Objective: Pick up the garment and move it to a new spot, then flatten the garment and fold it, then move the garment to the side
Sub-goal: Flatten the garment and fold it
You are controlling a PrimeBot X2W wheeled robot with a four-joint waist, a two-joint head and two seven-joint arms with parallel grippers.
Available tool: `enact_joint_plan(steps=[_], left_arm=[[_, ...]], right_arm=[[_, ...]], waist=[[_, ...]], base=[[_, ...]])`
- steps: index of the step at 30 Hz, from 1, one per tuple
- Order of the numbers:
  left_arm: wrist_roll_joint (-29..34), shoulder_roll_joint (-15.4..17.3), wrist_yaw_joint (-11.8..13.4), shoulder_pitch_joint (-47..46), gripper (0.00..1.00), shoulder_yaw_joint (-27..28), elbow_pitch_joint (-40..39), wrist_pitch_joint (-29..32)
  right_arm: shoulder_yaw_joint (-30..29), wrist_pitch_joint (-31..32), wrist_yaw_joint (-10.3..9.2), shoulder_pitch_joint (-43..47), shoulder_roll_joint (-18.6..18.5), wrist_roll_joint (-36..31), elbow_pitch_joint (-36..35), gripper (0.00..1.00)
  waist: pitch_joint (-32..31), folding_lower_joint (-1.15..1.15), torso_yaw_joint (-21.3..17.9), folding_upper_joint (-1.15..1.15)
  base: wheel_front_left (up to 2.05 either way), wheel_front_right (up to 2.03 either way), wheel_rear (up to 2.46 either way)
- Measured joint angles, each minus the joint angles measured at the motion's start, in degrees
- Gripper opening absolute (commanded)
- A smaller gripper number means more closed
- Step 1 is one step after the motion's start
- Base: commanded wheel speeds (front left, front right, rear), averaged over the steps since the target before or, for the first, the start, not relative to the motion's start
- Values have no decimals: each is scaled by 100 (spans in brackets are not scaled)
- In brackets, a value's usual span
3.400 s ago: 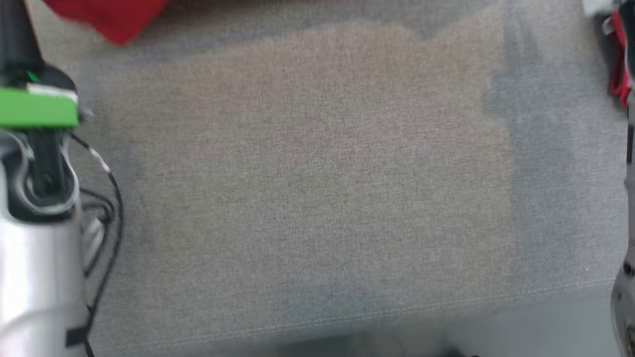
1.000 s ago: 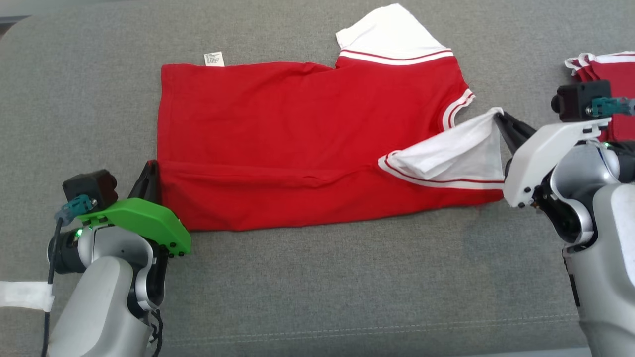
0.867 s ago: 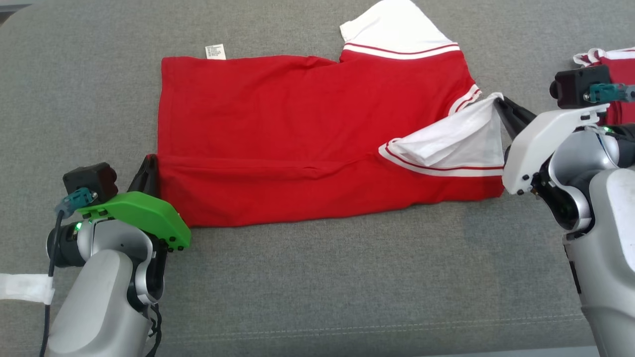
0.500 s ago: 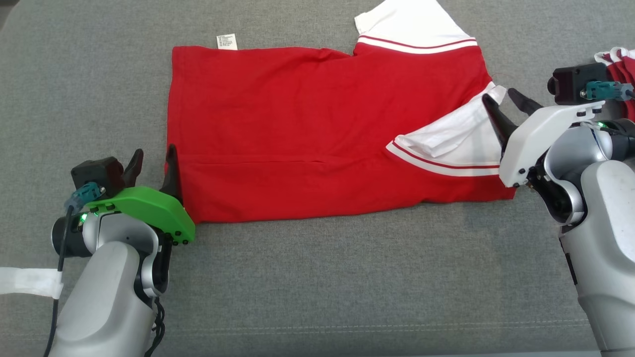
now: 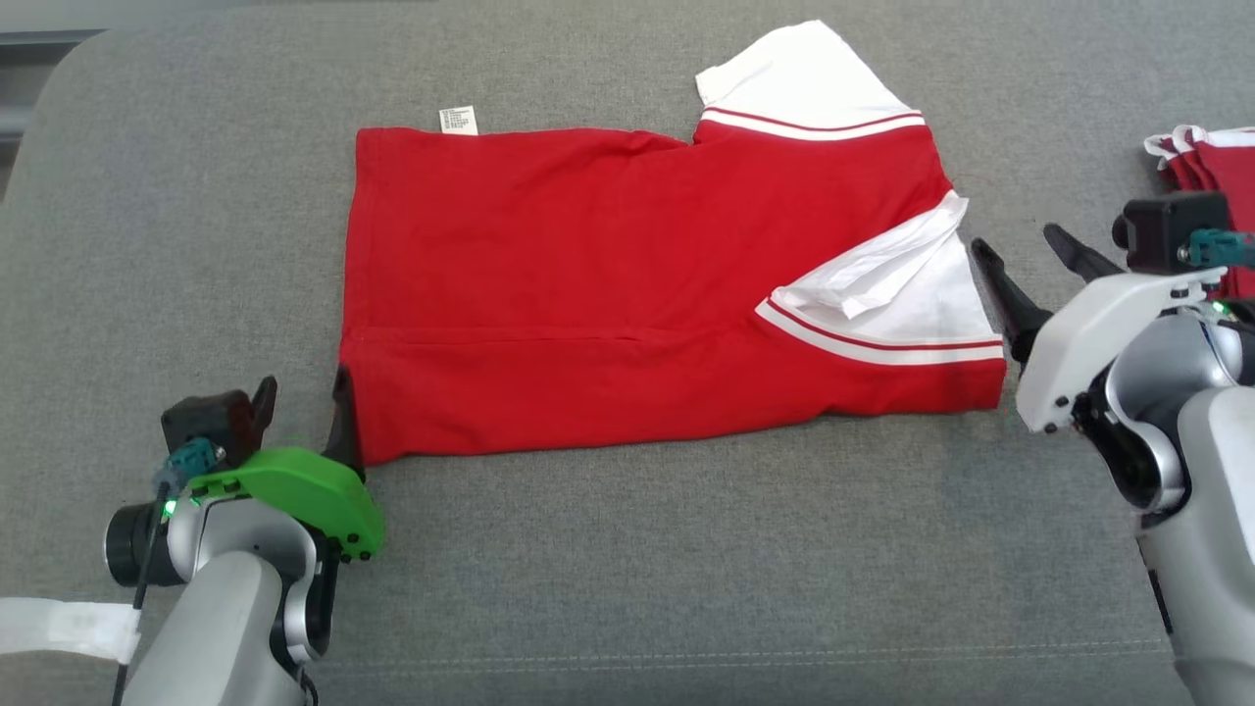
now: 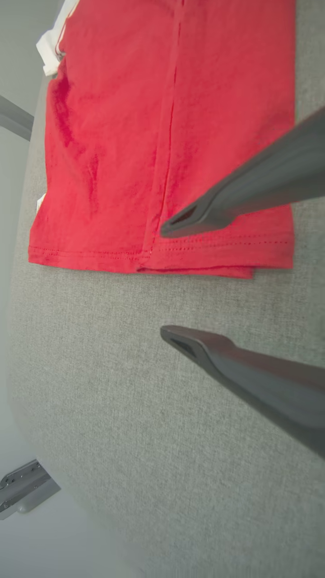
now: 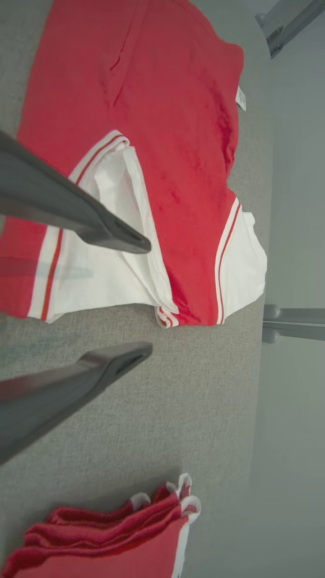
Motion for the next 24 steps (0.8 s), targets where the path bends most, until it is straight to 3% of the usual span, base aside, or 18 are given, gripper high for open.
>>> enact_joint_plan(steps=[3, 13, 24], left_arm=[[67, 56, 85, 222, 100, -48, -35, -19], [241, 175, 241, 621, 100, -277, -36, 60], [298, 180, 247, 432, 100, -419, 174, 238]], right_arm=[[-215, 136, 0, 392, 14, -229, -190, 100], [-779, 326, 1, 1382, 653, -808, -597, 100], [-845, 323, 2, 1268, 820, -996, -188, 100]], waist=[[-93, 0, -19, 0], [-242, 0, -180, 0], [-103, 0, -222, 0]], base=[[0, 0, 0], [0, 0, 0], [0, 0, 0]])
